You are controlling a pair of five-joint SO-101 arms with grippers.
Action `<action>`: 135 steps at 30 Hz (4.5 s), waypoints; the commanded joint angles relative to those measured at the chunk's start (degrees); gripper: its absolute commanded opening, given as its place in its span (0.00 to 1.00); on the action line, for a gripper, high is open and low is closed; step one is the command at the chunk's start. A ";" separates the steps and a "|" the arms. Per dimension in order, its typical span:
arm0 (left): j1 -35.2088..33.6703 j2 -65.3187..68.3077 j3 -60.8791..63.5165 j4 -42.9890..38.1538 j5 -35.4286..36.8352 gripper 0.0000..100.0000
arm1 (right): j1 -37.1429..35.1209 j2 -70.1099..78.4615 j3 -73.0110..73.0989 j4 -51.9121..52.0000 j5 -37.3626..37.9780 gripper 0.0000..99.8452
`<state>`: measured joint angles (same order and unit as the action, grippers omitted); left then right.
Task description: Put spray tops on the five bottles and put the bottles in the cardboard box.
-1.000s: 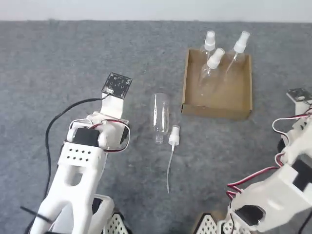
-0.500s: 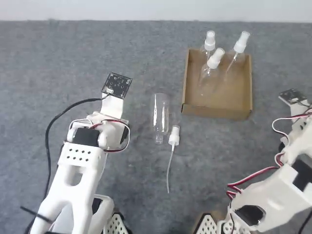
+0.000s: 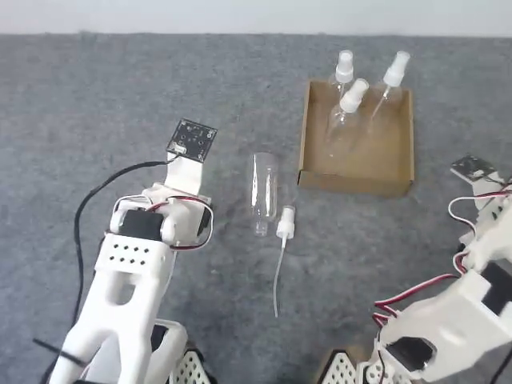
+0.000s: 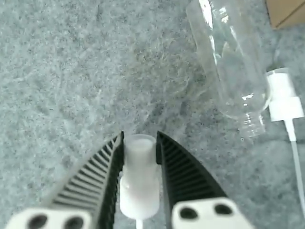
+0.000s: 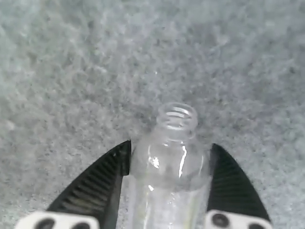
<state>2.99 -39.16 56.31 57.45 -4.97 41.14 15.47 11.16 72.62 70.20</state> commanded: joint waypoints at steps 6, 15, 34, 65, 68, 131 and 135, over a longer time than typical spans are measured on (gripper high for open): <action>0.00 -3.08 -1.36 -1.41 0.35 0.01 | 0.04 -5.76 -6.95 6.90 0.18 0.00; -0.26 -17.85 -7.34 1.41 0.79 0.01 | -12.97 -29.23 -10.37 16.40 -18.81 0.01; 0.00 -28.92 -42.59 13.45 8.35 0.01 | -75.82 -64.92 27.96 -11.74 -57.49 0.01; 0.26 -29.01 -21.41 -12.48 24.35 0.01 | -93.41 -68.26 54.24 -51.91 -63.21 0.01; 0.35 -29.01 -19.47 -13.71 24.35 0.01 | -93.58 -70.64 55.65 -51.82 -62.95 0.01; 4.48 -29.54 -12.70 -4.40 20.22 0.01 | -89.54 -77.76 59.60 -55.08 -63.30 0.01; 4.84 -29.36 -12.88 -4.48 19.52 0.01 | -86.46 -83.56 64.26 -62.46 -63.38 0.01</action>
<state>7.56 -67.56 43.91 53.14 15.87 -47.74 -62.77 74.29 15.12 7.60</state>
